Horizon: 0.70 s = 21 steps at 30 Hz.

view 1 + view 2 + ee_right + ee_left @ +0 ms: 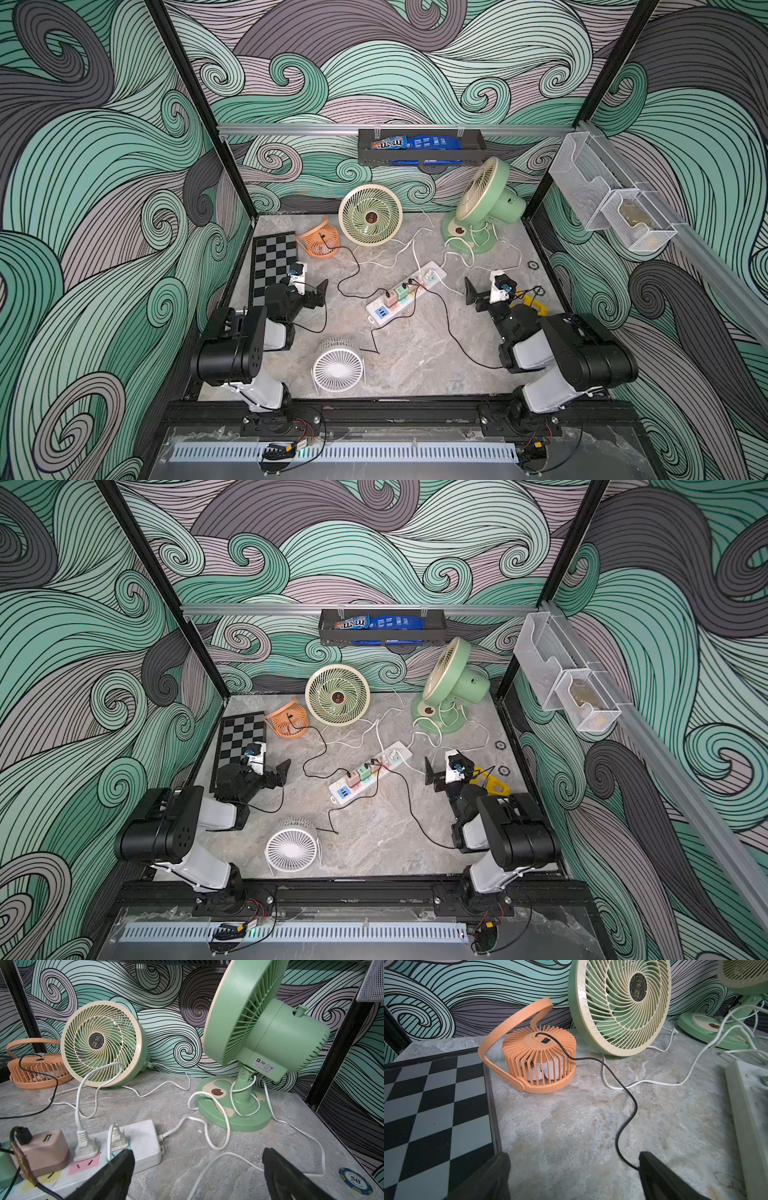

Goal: Unplug the desk fan from the power strip
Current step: Remove the plug from the socket.

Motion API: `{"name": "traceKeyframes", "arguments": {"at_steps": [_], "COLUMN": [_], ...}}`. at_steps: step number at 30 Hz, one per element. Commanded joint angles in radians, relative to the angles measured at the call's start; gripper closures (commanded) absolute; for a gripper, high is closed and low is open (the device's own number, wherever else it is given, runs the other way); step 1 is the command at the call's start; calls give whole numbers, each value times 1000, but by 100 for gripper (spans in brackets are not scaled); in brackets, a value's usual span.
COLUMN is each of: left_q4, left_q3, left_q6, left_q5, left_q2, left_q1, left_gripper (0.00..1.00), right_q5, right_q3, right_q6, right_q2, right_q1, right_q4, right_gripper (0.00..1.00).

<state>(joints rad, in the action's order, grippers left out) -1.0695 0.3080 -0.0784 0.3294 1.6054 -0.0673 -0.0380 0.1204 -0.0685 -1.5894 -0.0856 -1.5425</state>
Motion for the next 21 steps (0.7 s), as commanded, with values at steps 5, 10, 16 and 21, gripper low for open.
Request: {"name": "traceKeyframes", "arguments": {"at_steps": [5,10,16,21], "left_q4": [8,30,36,38], "left_q3": [23,35,36,39], "left_q6": [20,19,19,19], "left_q5": [-64,-62,-60,-60], "left_q2": [-13,-13,-13,-13], "left_q1": [2,2,1,2], "left_gripper": [1,1,1,1], "right_q5": [-14,-14,-14,-14], "right_q3": [1,-1,1,0], "right_q6": [-7,-7,-7,-8], "right_q2": [8,8,8,8], "right_q1": [-3,-2,-3,-2], "right_q4": [-28,-28,-28,-28], "right_gripper": [1,1,1,1]}}
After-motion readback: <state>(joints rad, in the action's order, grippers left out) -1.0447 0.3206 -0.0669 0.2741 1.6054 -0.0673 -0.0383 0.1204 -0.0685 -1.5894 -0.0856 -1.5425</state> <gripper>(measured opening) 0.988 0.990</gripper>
